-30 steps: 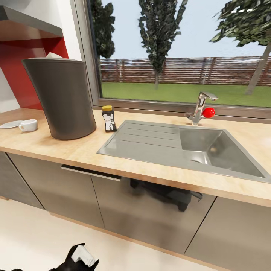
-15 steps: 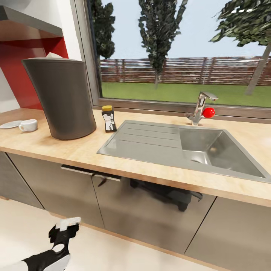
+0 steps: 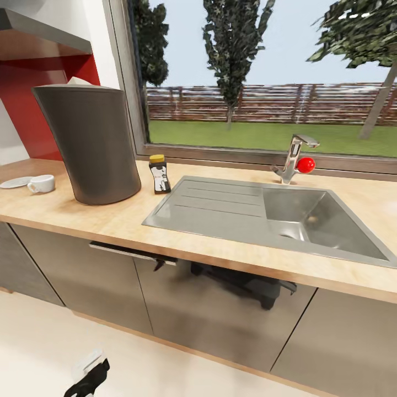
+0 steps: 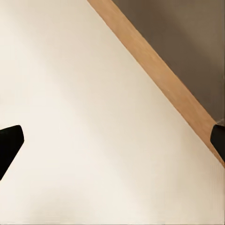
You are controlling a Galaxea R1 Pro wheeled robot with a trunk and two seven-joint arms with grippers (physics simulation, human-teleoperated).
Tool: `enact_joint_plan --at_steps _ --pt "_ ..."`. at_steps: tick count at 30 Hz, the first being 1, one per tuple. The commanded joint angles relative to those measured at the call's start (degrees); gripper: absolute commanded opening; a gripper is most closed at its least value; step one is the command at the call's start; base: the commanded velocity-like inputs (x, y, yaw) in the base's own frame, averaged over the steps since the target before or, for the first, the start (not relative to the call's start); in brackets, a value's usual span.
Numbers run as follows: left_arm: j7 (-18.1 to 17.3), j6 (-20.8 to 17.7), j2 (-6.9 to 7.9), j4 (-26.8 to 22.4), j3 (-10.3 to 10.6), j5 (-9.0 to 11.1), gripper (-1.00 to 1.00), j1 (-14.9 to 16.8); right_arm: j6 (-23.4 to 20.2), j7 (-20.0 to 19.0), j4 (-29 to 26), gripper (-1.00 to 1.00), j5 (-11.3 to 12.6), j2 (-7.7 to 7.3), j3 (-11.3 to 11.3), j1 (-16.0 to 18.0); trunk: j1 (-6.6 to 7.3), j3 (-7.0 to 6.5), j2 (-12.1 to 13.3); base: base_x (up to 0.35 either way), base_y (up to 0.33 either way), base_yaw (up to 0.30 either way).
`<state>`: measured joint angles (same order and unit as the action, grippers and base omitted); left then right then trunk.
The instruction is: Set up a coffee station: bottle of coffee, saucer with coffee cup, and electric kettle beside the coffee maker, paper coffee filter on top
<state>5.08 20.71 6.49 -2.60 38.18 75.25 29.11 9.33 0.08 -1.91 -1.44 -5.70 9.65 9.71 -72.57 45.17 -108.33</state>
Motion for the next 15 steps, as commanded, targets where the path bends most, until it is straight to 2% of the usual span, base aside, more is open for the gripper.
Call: enact_joint_plan --at_steps 1,6,10,13,15 --pt "0.1 0.1 -0.21 0.1 0.2 0.1 1.0 -0.1 0.2 0.0 0.0 1.0 -0.1 -0.01 0.2 0.0 0.01 0.05 0.0 0.0 0.0 0.0" --pt "-1.5 0.2 -1.81 1.0 -0.9 0.1 1.0 -3.2 0.2 0.0 0.1 1.0 -0.1 -0.01 0.2 0.0 0.01 0.05 0.0 0.0 0.0 0.0" --pt "-2.0 0.3 -2.1 1.1 -1.2 0.1 1.0 -4.2 0.1 0.0 0.1 1.0 -0.1 -0.01 0.2 0.0 0.01 0.05 0.0 0.0 0.0 0.0" --pt "-2.4 0.5 -1.85 0.9 -1.2 0.0 1.0 -4.4 0.1 -0.1 0.0 1.0 -0.1 -0.01 0.2 0.0 0.01 0.05 0.0 0.0 0.0 0.0" --pt "-2.7 0.5 -0.85 0.9 -0.6 -0.1 1.0 -4.4 0.1 -0.1 0.0 1.0 -0.1 -0.01 0.2 0.0 0.01 0.05 0.0 0.0 0.0 0.0"
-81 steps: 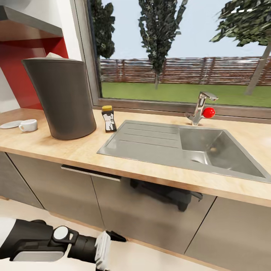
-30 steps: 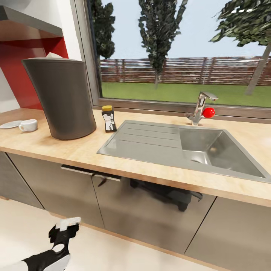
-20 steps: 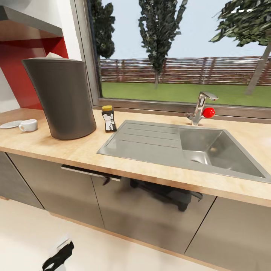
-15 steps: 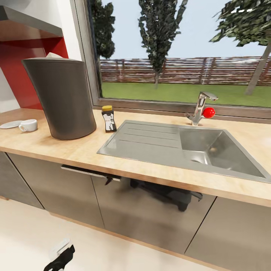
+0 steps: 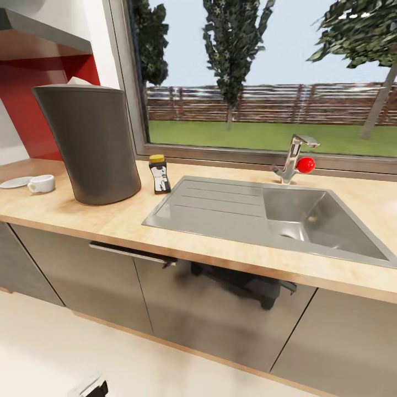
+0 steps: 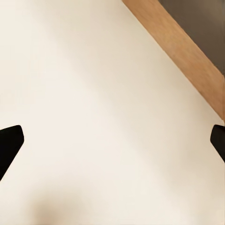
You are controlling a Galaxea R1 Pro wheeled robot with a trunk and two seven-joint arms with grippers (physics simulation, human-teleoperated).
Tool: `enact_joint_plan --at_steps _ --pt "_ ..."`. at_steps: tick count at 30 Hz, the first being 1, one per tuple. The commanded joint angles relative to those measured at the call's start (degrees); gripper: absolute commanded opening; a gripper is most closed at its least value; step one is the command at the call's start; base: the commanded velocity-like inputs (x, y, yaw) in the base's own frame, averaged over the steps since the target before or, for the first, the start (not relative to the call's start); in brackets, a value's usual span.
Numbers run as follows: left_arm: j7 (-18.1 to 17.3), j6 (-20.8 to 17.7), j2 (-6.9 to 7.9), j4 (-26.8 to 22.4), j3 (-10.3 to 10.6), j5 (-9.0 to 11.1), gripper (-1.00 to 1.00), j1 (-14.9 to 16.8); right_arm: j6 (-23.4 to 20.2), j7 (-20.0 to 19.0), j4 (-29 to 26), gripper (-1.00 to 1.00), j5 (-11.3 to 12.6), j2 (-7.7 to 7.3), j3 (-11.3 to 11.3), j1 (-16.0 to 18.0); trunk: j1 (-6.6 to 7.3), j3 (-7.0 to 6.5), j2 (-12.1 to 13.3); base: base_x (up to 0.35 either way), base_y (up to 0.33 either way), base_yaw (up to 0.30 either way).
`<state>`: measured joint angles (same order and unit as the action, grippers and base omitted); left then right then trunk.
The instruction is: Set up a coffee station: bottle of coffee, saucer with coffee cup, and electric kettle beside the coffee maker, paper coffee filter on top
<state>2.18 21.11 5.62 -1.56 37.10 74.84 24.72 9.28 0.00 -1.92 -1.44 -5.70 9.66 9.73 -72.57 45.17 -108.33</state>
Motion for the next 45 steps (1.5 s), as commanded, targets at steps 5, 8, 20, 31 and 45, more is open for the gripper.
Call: enact_joint_plan --at_steps 5,8,20,31,45 --pt "0.0 0.1 1.57 0.0 5.8 -0.6 1.0 -1.1 0.2 0.0 0.0 1.0 -0.1 -0.01 0.2 0.0 0.01 0.05 0.0 0.0 0.0 0.0" --pt "-0.2 0.2 1.74 0.0 11.6 -0.7 1.0 -2.5 0.2 0.0 0.0 1.0 -0.1 -0.01 0.2 0.0 0.01 0.05 0.0 0.0 0.0 0.0" --pt "-11.4 0.2 3.6 0.0 17.3 -0.8 1.0 -8.5 0.2 0.0 0.0 1.0 -0.1 -0.02 0.2 0.0 0.01 0.05 0.0 0.0 0.0 0.0" --pt "-11.7 0.2 3.61 -0.1 17.4 -0.8 1.0 -8.6 0.2 0.1 0.0 1.0 -0.1 -0.08 0.1 0.0 0.01 0.05 0.0 0.066 0.05 0.0" --pt "-11.6 0.1 3.45 -0.2 17.5 -0.8 1.0 -8.6 0.3 0.1 0.0 1.0 -0.1 -0.05 0.2 0.0 0.01 0.05 0.0 0.003 0.002 0.0"
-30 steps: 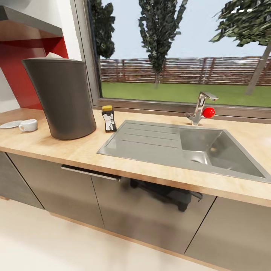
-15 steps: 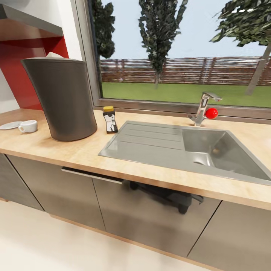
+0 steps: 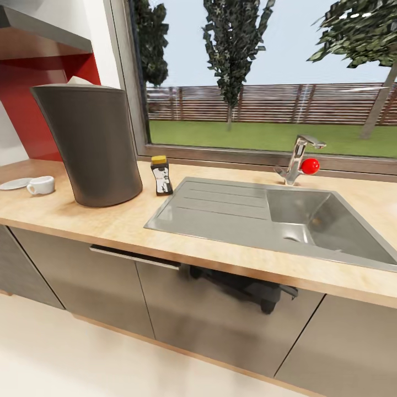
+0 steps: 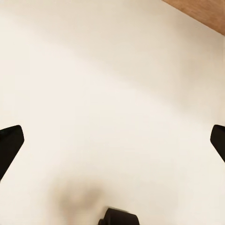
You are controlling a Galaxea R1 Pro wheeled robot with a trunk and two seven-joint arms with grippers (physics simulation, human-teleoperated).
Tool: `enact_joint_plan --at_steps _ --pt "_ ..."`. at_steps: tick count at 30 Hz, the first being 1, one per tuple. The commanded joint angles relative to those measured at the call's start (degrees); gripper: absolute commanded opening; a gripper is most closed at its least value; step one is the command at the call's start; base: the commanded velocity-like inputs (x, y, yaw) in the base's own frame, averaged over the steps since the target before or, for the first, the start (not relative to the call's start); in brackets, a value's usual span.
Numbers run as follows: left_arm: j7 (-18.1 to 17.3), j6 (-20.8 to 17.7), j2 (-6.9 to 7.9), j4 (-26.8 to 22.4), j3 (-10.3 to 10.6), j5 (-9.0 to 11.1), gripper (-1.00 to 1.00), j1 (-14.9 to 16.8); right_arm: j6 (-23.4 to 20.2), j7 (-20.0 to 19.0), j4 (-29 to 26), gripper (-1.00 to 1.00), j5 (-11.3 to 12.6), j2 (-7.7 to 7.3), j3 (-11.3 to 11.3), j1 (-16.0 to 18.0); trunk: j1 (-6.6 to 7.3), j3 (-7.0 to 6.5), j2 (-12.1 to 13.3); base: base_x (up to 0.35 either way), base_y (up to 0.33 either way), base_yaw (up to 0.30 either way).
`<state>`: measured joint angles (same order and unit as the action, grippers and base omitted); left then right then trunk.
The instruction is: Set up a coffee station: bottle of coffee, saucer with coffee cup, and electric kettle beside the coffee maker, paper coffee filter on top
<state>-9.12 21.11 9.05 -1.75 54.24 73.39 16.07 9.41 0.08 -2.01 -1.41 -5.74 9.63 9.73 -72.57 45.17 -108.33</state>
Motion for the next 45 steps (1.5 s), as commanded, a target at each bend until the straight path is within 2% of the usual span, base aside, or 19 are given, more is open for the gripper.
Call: enact_joint_plan --at_steps 1,27,45 --pt "-0.3 0.1 0.01 0.0 0.3 0.6 1.0 0.0 0.2 0.0 0.1 1.0 -0.2 0.0 0.2 0.0 0.01 0.05 0.0 0.0 0.0 0.0" --pt "-0.3 0.1 -0.09 0.0 0.4 0.6 1.0 0.0 0.1 0.0 0.1 1.0 -0.2 0.02 0.2 0.0 0.01 0.05 0.0 0.0 0.0 -0.005" --pt "-0.3 0.1 -0.09 0.0 0.5 0.6 1.0 0.0 0.1 0.0 0.1 1.0 -0.2 0.02 0.2 0.0 0.01 0.05 0.0 0.0 0.0 -0.137"
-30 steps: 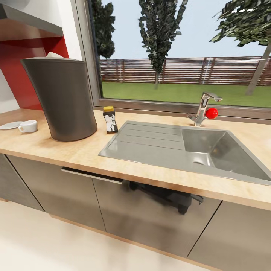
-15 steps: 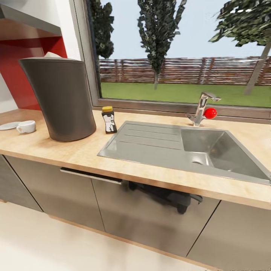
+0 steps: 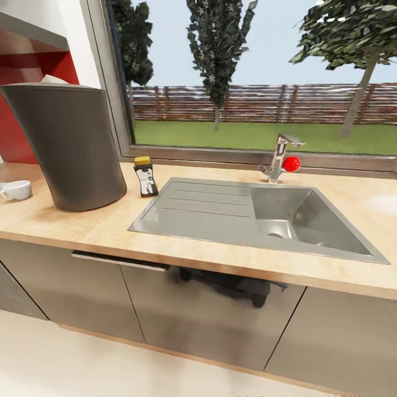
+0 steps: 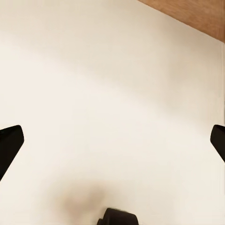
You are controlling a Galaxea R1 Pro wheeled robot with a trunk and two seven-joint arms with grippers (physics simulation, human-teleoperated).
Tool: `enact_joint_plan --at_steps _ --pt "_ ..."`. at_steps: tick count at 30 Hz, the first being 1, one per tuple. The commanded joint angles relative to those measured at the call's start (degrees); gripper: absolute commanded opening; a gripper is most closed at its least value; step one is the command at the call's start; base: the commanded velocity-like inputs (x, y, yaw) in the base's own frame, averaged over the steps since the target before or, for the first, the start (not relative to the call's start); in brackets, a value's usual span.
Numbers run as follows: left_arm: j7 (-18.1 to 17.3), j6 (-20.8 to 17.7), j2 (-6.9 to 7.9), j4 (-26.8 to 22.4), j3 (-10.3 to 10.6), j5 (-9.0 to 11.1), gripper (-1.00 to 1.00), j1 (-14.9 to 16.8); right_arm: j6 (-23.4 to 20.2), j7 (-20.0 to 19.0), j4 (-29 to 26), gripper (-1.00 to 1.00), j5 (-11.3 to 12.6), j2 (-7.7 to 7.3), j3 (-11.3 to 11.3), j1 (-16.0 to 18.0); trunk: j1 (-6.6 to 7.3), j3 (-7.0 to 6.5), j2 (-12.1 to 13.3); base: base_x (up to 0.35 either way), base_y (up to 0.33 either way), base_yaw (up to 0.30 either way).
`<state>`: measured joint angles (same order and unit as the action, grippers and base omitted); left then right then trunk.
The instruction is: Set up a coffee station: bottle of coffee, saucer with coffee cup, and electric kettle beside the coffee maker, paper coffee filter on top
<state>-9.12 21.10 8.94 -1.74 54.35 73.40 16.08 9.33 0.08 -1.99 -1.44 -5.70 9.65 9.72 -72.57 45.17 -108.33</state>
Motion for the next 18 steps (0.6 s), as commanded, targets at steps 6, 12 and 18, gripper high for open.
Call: enact_joint_plan --at_steps 6,12,18 --pt "-0.3 0.1 -0.01 0.0 0.4 0.6 1.0 0.0 0.2 0.0 0.1 1.0 -0.1 -0.01 0.2 0.0 0.01 0.05 0.0 0.0 0.0 -0.168" --pt "-0.3 0.1 -0.05 0.0 0.4 0.6 1.0 0.0 0.2 0.0 0.1 1.0 -0.1 -0.01 0.2 0.0 0.01 0.05 0.0 0.0 0.0 -0.178" --pt "-0.3 0.1 -0.07 0.0 0.4 0.6 1.0 0.0 0.2 0.0 0.1 1.0 -0.1 -0.01 0.2 0.0 0.01 0.05 0.0 0.0 0.0 -0.224"
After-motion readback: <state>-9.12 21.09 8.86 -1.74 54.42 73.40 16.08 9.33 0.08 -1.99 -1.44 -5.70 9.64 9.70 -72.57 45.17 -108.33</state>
